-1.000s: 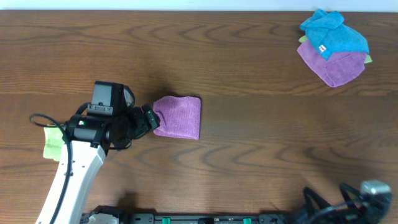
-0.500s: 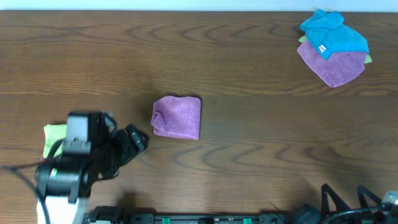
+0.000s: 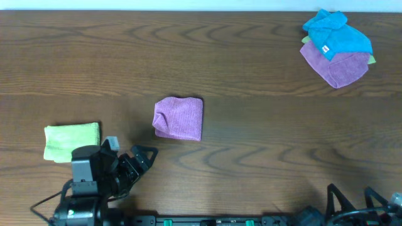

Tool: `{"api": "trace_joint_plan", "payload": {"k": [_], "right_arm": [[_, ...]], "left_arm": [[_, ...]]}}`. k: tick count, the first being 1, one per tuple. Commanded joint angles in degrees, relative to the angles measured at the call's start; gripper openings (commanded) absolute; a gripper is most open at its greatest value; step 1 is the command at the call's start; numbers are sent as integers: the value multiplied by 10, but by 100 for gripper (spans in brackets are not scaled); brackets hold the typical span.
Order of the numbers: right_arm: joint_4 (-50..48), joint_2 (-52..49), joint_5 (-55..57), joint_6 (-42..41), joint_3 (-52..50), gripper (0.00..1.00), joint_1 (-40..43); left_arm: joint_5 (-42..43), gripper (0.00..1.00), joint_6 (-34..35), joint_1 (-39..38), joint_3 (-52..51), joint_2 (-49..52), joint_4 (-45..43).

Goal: Fold the cloth
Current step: 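Move the left gripper to the folded pink cloth's left edge and grasp it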

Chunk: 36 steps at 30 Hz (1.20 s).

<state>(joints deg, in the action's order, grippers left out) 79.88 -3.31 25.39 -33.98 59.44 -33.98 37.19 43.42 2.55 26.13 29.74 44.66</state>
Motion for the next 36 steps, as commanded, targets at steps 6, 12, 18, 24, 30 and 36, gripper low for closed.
{"api": "trace_joint_plan", "payload": {"k": [6, 12, 18, 24, 30, 36], "right_arm": [[0, 0, 8, -7, -2, 99, 4], [0, 0, 8, -7, -2, 99, 4], [0, 0, 8, -7, -2, 99, 4], [0, 0, 8, -7, -2, 99, 4], [0, 0, 8, -7, -2, 99, 4], [0, 0, 8, -7, -2, 99, 4]], "left_arm": [[20, 95, 55, 2, -88, -1, -119], [-33, 95, 61, 2, -89, 31, -163], [-32, 95, 88, 0, -89, 137, -275], [-26, 96, 107, 0, -88, 251, -376], [-14, 95, 113, 0, -88, 348, -452], [-2, 95, 119, 0, -88, 414, -514]]}}
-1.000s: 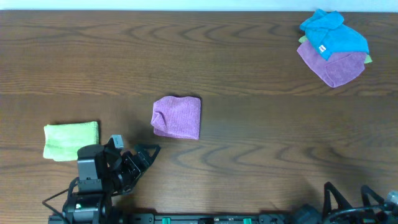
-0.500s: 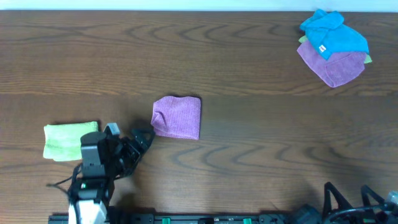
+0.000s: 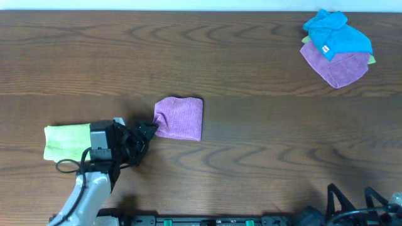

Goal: Fold the cloth
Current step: 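Move the left gripper to the folded pink cloth's left edge and grasp it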

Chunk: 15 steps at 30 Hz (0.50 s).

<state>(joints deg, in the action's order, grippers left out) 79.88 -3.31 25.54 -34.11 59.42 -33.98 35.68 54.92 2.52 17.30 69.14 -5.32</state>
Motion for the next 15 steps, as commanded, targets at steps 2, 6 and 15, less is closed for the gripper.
{"api": "trace_joint_plan", "payload": {"k": [2, 6, 15], "right_arm": [[0, 0, 6, -6, -1, 99, 4], [0, 0, 6, -6, -1, 99, 4], [0, 0, 6, -6, -1, 99, 4]], "left_arm": [[14, 95, 5, 0, 0, 36, -35], [14, 95, 5, -10, 0, 61, -70], [-4, 95, 30, -49, 0, 115, -135]]}}
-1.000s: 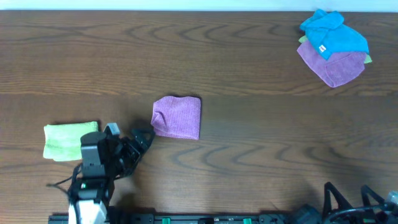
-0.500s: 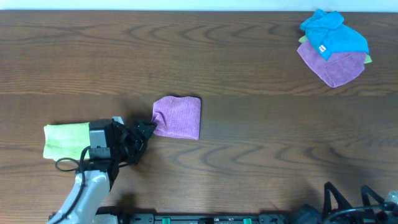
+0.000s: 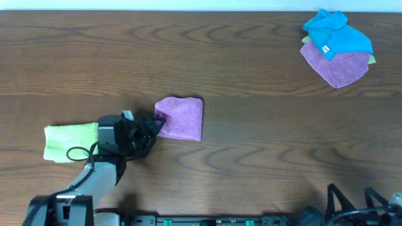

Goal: Fold the cloth
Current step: 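Move the left gripper to the folded pink cloth's left edge and grasp it, then lift the pink cloth with the left gripper and carry it left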

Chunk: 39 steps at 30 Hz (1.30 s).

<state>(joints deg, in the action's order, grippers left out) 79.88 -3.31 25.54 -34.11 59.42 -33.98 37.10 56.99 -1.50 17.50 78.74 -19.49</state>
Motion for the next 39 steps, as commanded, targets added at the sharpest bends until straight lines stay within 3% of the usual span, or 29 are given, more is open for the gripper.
{"api": "trace_joint_plan", "payload": {"k": [1, 18, 24, 29, 36, 37, 39], "right_arm": [[0, 0, 6, -6, -1, 99, 4], [0, 0, 6, -6, -1, 99, 4], [0, 0, 6, -6, -1, 99, 4], [0, 0, 6, -6, -1, 99, 4], [0, 0, 6, -6, -1, 99, 4], [0, 0, 6, -6, -1, 99, 4], [0, 0, 6, -6, -1, 99, 4]], "left_arm": [[-21, 95, 9, -9, -2, 19, 7], [-70, 100, 25, -35, -1, 56, -40], [-90, 72, 31, -47, -1, 67, -40], [-101, 57, 31, -60, -1, 76, -47], [-115, 20, 30, -65, -1, 78, -50], [-116, 9, 30, -65, -1, 78, -50], [-118, 6, 31, -65, -1, 78, -50]]}}
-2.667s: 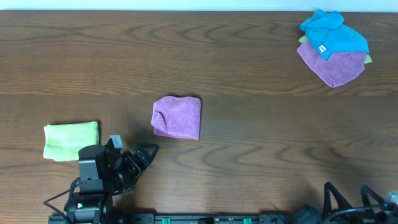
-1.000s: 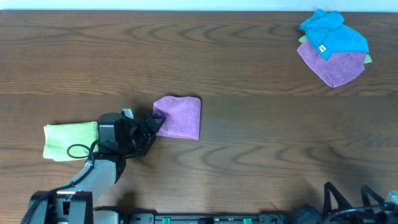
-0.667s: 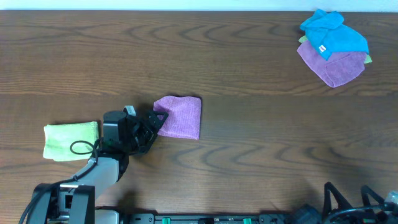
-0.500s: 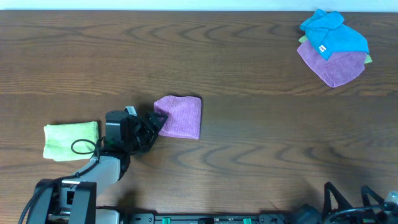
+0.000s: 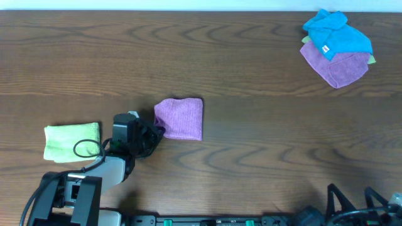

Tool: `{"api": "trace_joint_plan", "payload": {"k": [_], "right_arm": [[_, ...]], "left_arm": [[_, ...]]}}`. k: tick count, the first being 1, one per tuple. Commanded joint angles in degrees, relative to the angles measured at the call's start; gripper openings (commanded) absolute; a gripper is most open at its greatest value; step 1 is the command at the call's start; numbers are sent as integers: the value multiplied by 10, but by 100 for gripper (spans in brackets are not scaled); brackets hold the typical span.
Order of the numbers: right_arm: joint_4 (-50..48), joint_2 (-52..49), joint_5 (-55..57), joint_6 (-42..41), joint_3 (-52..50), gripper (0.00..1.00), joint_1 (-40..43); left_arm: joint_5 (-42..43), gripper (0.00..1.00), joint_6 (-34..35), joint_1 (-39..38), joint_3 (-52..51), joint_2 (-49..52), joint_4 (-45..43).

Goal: Fold the cloth
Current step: 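Lift the pink cloth with the left gripper and carry it left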

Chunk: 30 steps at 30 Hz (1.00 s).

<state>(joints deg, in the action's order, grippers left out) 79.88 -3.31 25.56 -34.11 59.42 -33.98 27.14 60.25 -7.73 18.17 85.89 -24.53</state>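
A purple cloth (image 5: pixel 180 117) lies folded into a small rectangle left of the table's middle. My left gripper (image 5: pixel 157 132) is low at that cloth's lower left corner, its dark fingertips touching the edge. The overhead view is too coarse to show whether they are closed on the fabric. My right gripper (image 5: pixel 350 199) rests at the front right edge with its two prongs apart and nothing between them.
A folded light green cloth (image 5: pixel 71 141) lies just left of the left arm. A heap of blue, purple and green cloths (image 5: pixel 336 47) sits at the far right corner. The table is dark wood (image 5: pixel 251 144).
The left gripper has shifted slightly right and toward the front, from the cloth's left edge to its lower left corner. The purple cloth's left edge looks straighter. The right arm has not moved.
The left gripper first hung near the front edge, short of the purple cloth. Then it stood just left of the cloth, then at the cloth's left edge. Now it sits low at the lower left corner. The cloth has stayed in place.
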Motion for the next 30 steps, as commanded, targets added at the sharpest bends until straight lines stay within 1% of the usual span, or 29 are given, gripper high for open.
{"api": "trace_joint_plan", "payload": {"k": [1, 8, 11, 16, 20, 26, 30], "right_arm": [[0, 0, 6, -6, -1, 99, 4], [0, 0, 6, -6, -1, 99, 4], [0, 0, 6, -6, -1, 99, 4], [0, 0, 6, -6, -1, 99, 4], [0, 0, 6, -6, -1, 99, 4], [0, 0, 6, -6, -1, 99, 4], [0, 0, 6, -6, -1, 99, 4]], "left_arm": [[-19, 6, -2, -3, -8, 6, 1], [-11, 6, -14, -3, -7, 6, -23], [18, 6, -20, -1, 0, 6, -43], [69, 6, -39, -1, 34, 6, -30], [90, 6, -66, 2, 77, 2, 44], [99, 6, -155, 35, 167, -42, 229], [100, 6, -201, 68, 209, -88, 337]]}}
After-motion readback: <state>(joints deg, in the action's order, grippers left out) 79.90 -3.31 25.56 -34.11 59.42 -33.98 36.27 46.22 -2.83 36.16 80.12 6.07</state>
